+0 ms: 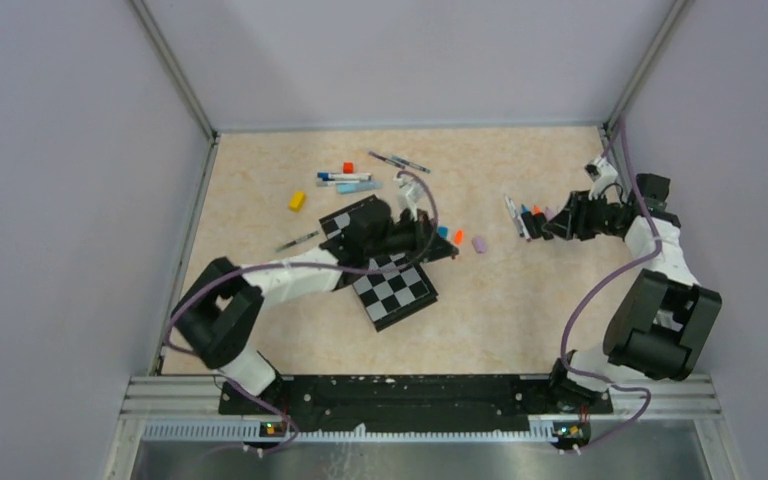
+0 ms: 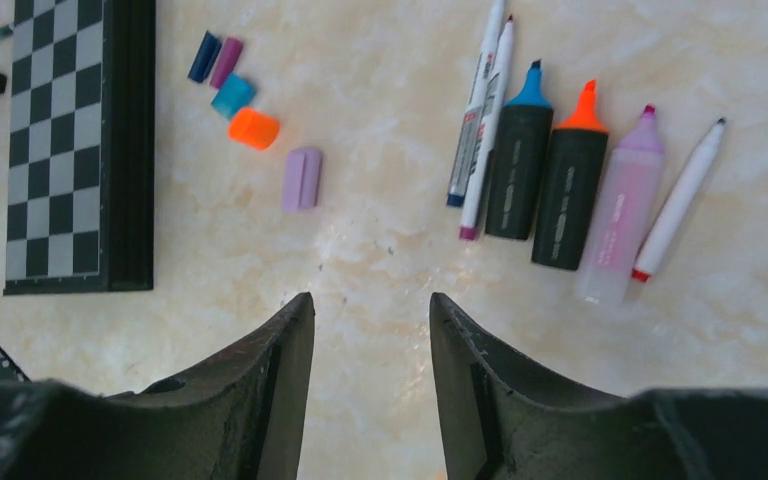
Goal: Open the pen caps
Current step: Place the pen cap at the center of the board.
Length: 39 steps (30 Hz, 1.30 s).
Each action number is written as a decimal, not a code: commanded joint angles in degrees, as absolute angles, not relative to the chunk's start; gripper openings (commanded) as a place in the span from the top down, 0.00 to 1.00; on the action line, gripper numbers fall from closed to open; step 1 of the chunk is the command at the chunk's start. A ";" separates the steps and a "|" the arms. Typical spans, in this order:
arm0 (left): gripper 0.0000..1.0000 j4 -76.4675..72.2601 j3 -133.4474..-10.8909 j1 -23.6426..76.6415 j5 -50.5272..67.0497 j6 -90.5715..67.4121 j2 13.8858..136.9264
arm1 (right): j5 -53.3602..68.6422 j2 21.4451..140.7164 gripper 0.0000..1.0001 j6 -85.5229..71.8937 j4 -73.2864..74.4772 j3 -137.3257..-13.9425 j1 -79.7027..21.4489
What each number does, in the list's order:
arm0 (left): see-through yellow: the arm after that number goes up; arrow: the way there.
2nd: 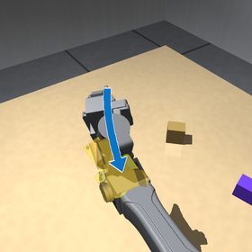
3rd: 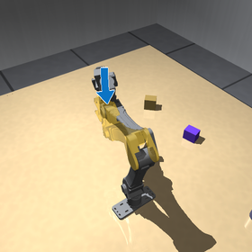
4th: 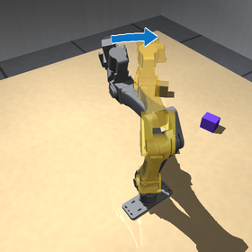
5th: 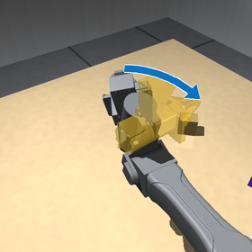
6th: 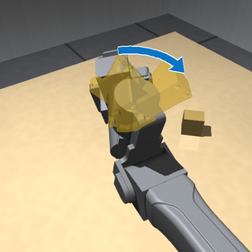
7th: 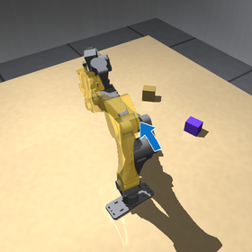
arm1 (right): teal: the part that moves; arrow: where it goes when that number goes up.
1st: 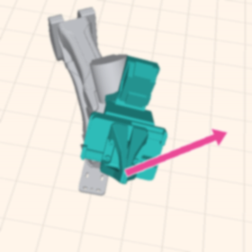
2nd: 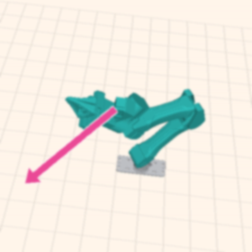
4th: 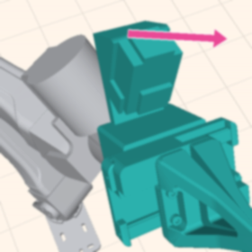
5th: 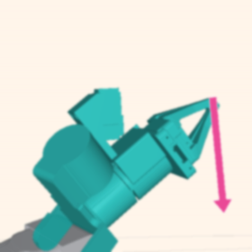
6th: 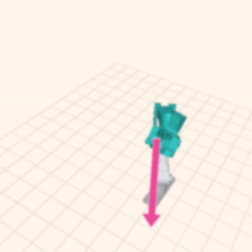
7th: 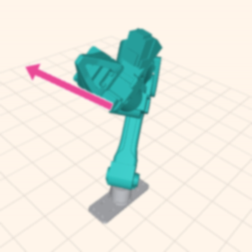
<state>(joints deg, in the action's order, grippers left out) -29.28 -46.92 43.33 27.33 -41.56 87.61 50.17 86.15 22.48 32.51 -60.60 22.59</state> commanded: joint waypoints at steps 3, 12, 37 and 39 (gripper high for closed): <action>0.99 -10.36 -71.64 48.63 21.17 -31.54 104.56 | 48.03 72.28 0.48 12.54 14.10 -48.92 23.20; 0.97 4.26 -100.49 50.65 14.96 -28.48 126.67 | 43.79 72.54 0.44 7.90 12.34 -49.21 25.15; 0.62 7.86 -113.78 50.87 6.10 -22.21 137.01 | 45.26 72.20 0.44 7.37 12.11 -49.53 25.21; 0.59 7.35 -113.73 50.80 5.42 -21.07 136.06 | 45.18 72.20 0.44 7.47 12.08 -49.44 25.20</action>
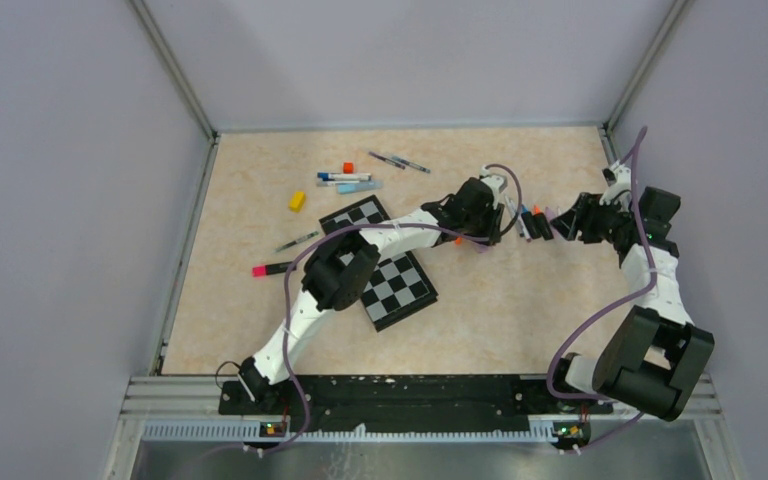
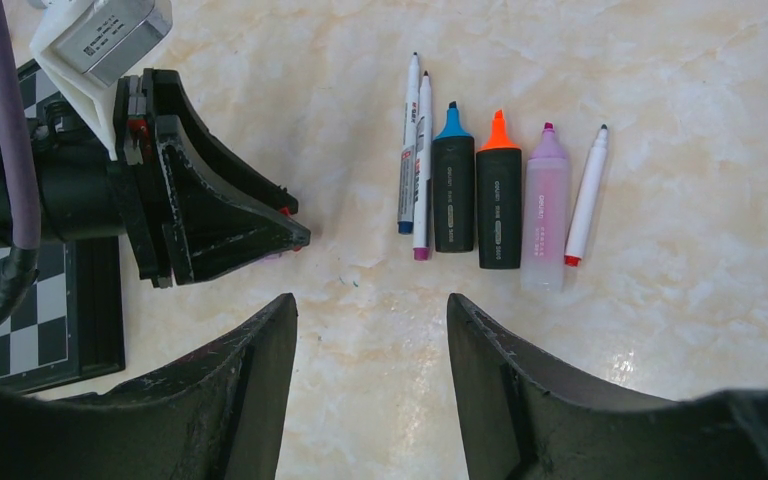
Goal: Open the pen caps
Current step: Place the pen cap at the center of the board, then pick up the pen from the center of the board.
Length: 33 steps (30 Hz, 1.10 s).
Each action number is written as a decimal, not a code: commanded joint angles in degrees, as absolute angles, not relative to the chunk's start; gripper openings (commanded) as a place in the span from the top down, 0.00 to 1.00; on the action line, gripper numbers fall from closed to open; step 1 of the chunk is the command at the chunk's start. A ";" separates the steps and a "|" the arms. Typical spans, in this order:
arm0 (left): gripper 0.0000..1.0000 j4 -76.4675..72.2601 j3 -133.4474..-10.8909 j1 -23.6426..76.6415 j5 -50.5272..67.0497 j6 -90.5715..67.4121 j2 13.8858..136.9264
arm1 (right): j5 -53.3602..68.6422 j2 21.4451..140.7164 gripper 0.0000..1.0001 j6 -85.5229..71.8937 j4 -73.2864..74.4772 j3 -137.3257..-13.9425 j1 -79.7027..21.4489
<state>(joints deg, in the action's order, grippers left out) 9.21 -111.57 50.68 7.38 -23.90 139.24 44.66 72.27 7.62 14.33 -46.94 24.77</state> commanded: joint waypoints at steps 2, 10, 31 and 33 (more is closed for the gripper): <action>0.56 7.05 -113.78 50.80 4.99 -19.91 135.28 | 45.02 72.07 0.44 7.60 12.09 -49.32 25.17; 0.54 6.82 -113.54 50.70 4.15 -18.34 132.27 | 45.48 71.49 0.44 8.40 11.97 -48.66 25.21; 0.01 -10.90 -62.18 49.64 -10.60 -9.61 76.87 | 65.15 62.93 0.44 17.17 9.71 -40.97 25.25; 0.01 -8.15 -57.63 48.70 -10.72 -11.72 70.61 | 66.14 61.98 0.44 17.91 9.40 -39.94 25.28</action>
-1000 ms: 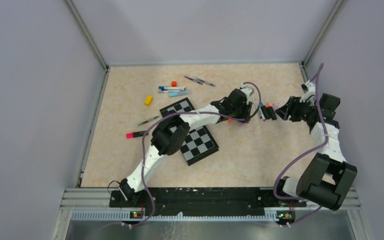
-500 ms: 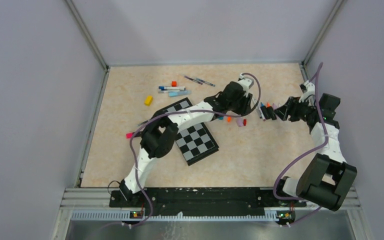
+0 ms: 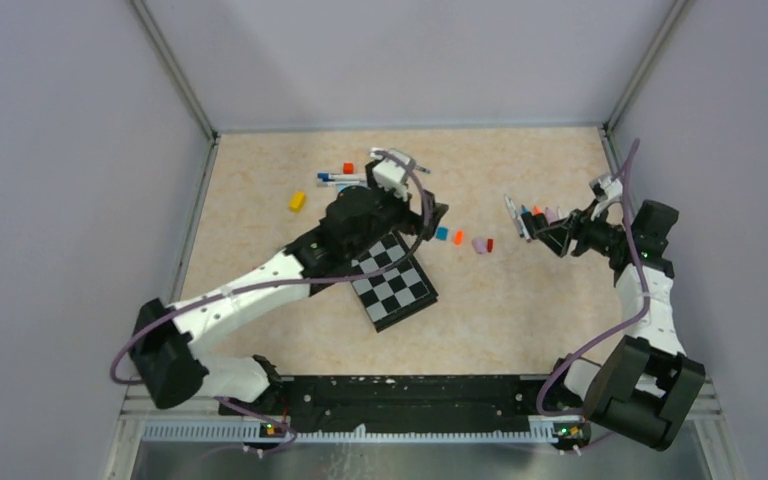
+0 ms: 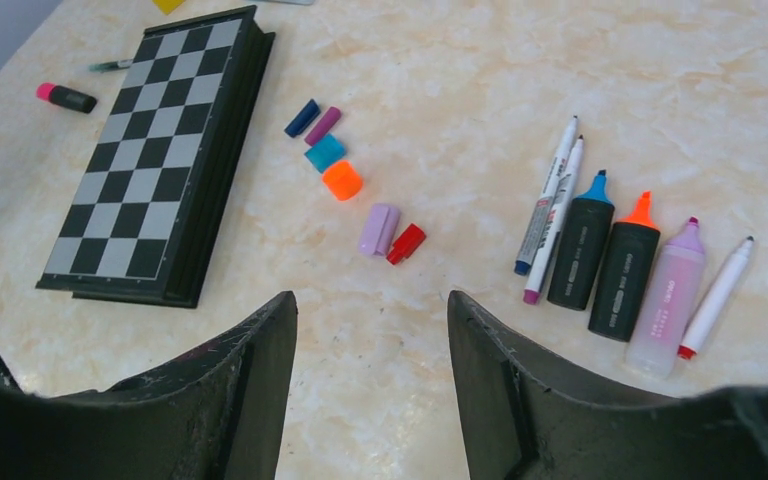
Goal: Open the pen caps
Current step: Pick up the pen from the center of the board.
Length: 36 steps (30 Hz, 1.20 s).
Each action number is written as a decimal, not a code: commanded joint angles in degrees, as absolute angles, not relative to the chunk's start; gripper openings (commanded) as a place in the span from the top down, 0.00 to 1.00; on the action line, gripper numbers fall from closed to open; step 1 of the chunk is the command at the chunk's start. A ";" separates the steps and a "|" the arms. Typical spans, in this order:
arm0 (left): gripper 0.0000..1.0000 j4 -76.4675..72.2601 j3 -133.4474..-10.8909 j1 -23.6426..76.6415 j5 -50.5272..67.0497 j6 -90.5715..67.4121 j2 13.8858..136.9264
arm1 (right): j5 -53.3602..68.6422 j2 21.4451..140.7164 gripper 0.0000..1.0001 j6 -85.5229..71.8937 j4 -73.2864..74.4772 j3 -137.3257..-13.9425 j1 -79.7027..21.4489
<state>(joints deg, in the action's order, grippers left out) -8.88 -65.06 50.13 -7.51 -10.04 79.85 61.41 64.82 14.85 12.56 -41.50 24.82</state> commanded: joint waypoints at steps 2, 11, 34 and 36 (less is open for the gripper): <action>0.01 -4.33 -52.93 47.02 -11.12 -14.25 64.52 | 66.73 61.40 0.44 18.40 8.81 -39.00 25.27; 0.01 6.57 -37.61 38.77 -15.28 -26.07 42.46 | 66.30 63.53 0.43 16.44 7.69 -38.95 25.28; 0.04 38.33 -46.42 12.47 -21.71 -70.50 76.20 | 64.61 64.95 0.43 13.87 8.25 -40.78 25.15; 0.07 40.99 -48.67 11.13 -22.59 -72.30 79.75 | 64.39 65.11 0.43 13.88 8.30 -40.83 25.22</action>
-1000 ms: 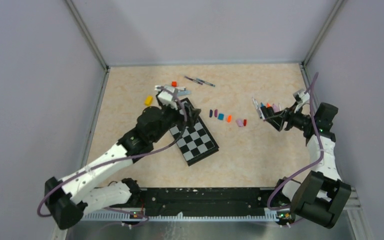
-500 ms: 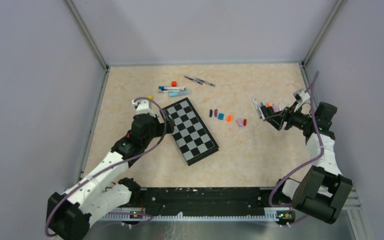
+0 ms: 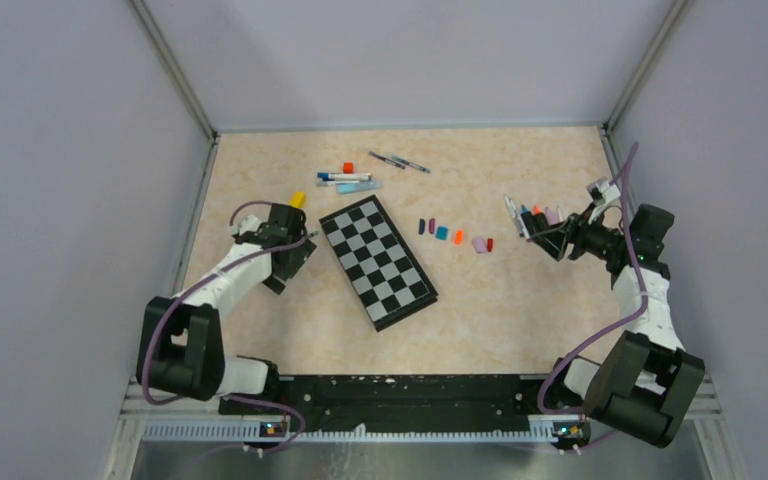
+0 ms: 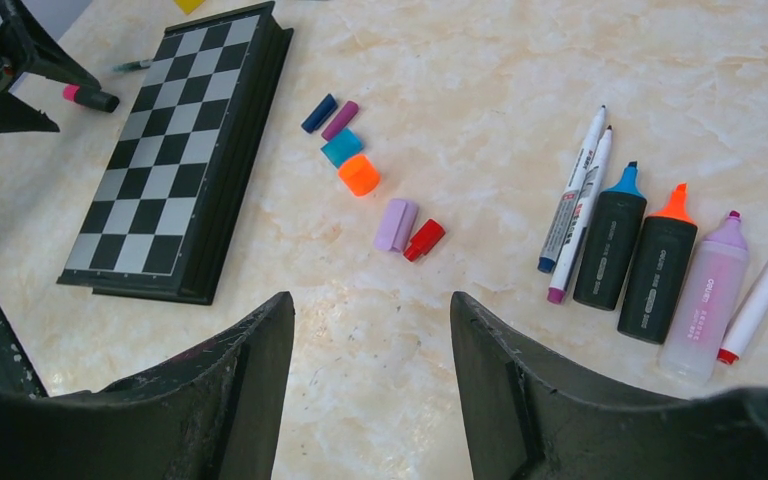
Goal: Open the pen caps
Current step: Pick up the pen from the center of the board.
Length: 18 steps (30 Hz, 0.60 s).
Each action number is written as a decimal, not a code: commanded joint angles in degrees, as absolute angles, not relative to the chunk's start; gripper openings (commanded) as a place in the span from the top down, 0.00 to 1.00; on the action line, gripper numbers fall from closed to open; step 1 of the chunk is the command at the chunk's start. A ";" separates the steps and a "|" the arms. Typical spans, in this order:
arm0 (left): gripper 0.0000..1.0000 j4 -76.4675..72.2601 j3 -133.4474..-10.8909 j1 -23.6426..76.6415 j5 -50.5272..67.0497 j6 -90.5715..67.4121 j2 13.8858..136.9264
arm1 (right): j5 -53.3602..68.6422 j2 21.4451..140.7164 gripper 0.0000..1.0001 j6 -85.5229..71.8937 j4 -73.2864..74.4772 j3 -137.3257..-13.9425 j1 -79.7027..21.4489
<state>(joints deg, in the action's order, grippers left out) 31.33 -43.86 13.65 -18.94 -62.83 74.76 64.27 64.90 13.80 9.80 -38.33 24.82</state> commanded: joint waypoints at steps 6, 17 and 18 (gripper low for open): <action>0.15 41.05 -50.56 7.18 -24.80 -76.74 85.45 | 63.86 65.43 0.43 14.14 8.61 -40.78 25.19; 0.22 39.47 -53.96 3.76 -23.42 -75.46 91.56 | 63.20 66.70 0.43 14.57 8.93 -40.87 25.20; 0.23 39.46 -53.90 3.50 -23.38 -75.54 91.66 | 63.06 66.78 0.43 14.59 8.92 -40.87 25.18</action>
<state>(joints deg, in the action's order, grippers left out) 38.59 -52.14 4.56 -22.11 -73.89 91.00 62.98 66.37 13.87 9.85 -38.35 24.82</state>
